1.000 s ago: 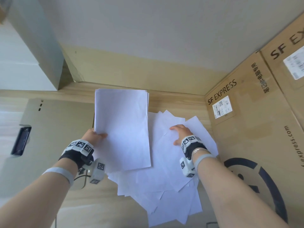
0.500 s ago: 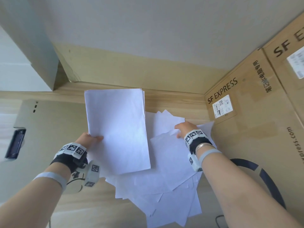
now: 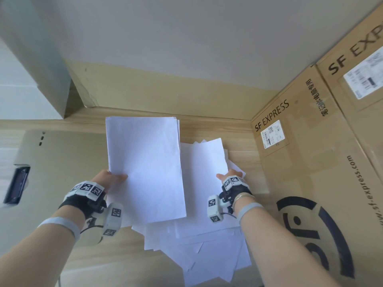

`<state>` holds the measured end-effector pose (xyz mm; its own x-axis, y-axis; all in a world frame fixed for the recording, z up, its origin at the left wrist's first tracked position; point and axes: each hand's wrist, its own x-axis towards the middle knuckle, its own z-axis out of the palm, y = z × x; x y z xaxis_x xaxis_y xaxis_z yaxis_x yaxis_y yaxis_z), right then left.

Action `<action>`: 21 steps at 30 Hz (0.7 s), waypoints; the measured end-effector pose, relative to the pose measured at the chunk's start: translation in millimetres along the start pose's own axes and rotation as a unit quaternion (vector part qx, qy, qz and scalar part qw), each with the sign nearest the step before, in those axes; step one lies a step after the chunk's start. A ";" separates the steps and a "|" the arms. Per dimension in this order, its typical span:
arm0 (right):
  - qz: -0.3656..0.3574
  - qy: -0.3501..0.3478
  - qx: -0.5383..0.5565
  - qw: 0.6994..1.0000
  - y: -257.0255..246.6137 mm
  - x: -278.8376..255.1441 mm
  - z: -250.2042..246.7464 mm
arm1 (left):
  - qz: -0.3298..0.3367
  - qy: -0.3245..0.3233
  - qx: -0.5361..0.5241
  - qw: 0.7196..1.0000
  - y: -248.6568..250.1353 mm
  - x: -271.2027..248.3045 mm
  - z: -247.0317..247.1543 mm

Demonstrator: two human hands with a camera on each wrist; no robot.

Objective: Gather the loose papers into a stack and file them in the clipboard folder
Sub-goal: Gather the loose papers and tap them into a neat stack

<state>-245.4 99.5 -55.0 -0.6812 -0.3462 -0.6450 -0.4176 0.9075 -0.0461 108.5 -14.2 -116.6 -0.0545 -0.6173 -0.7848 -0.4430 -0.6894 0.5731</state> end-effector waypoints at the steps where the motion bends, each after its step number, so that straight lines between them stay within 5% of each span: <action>1: 0.012 0.003 0.010 1.000 -0.6 -0.6 6.4 | 0.004 0.005 0.010 1.000 0.0 -1.8 2.0; 11: -0.067 0.065 0.078 0.993 21.7 4.9 16.2 | -0.014 0.001 0.003 1.000 -20.1 9.1 -2.1; 15: -0.060 0.125 0.200 0.970 35.9 3.5 9.7 | -0.011 0.002 0.015 1.000 -20.0 5.0 -4.1; 21: -0.068 0.081 0.239 0.965 39.6 -0.4 -22.9 | -0.002 0.030 0.048 0.998 -18.0 -3.5 1.2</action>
<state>-275.4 130.1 -39.1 -0.7414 -0.4666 -0.4823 -0.2102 0.8440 -0.4934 115.7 0.8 -124.4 -0.0010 -0.6379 -0.7701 -0.5269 -0.6542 0.5426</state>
